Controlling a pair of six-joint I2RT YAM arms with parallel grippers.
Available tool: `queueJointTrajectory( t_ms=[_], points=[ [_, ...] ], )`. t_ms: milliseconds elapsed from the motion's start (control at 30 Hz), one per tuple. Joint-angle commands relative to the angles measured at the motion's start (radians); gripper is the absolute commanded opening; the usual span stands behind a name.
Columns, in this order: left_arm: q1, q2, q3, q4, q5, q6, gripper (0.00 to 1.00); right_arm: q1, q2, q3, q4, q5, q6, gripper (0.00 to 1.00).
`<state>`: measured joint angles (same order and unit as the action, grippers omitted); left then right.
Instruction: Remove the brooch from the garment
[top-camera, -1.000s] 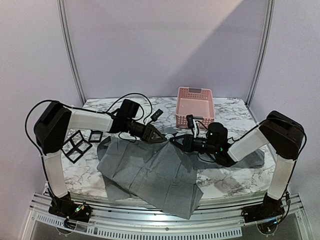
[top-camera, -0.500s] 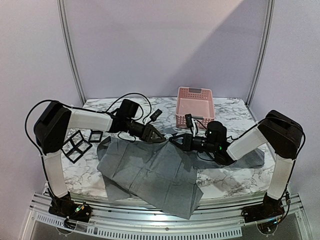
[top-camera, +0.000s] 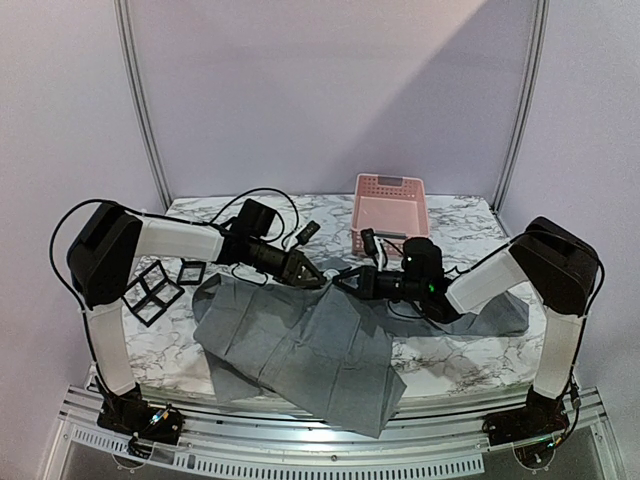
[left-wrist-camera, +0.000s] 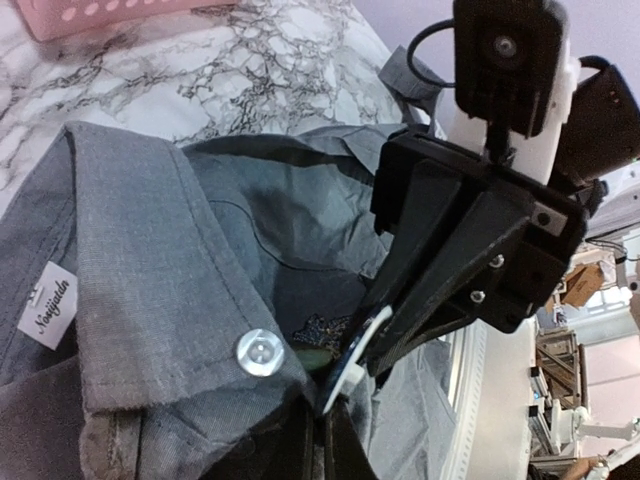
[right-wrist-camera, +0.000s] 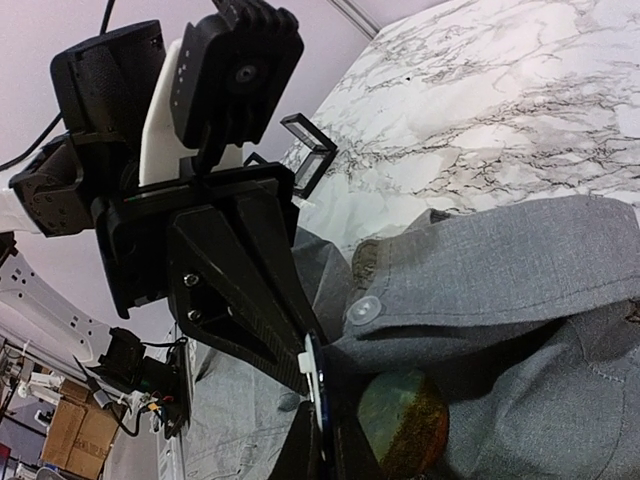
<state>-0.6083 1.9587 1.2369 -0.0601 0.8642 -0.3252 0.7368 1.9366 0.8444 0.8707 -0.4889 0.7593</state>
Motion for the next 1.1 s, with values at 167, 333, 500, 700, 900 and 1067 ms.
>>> queueJointTrajectory(
  t_ms=[167, 333, 500, 700, 900, 1067],
  points=[
    [-0.046, -0.024, 0.021, 0.029, 0.082, 0.017, 0.0, 0.007, 0.076, 0.114, -0.205, 0.108, 0.022, 0.02],
    [-0.048, -0.023, 0.021, 0.03, 0.083, 0.015, 0.0, 0.008, 0.085, 0.129, -0.228, 0.122, 0.036, 0.02],
    [-0.048, -0.019, 0.024, 0.024, 0.078, 0.016, 0.0, 0.008, 0.088, 0.123, -0.216, 0.114, 0.034, 0.02],
    [-0.041, 0.002, 0.061, -0.07, 0.003, 0.044, 0.0, 0.007, 0.058, 0.077, -0.153, 0.11, 0.015, 0.1],
    [-0.033, 0.003, 0.069, -0.085, -0.011, 0.05, 0.0, 0.007, -0.136, -0.023, -0.132, 0.185, -0.111, 0.35],
    [-0.033, 0.0, 0.069, -0.086, -0.006, 0.053, 0.0, 0.007, -0.214, -0.01, -0.205, 0.183, -0.19, 0.43]
  ],
)
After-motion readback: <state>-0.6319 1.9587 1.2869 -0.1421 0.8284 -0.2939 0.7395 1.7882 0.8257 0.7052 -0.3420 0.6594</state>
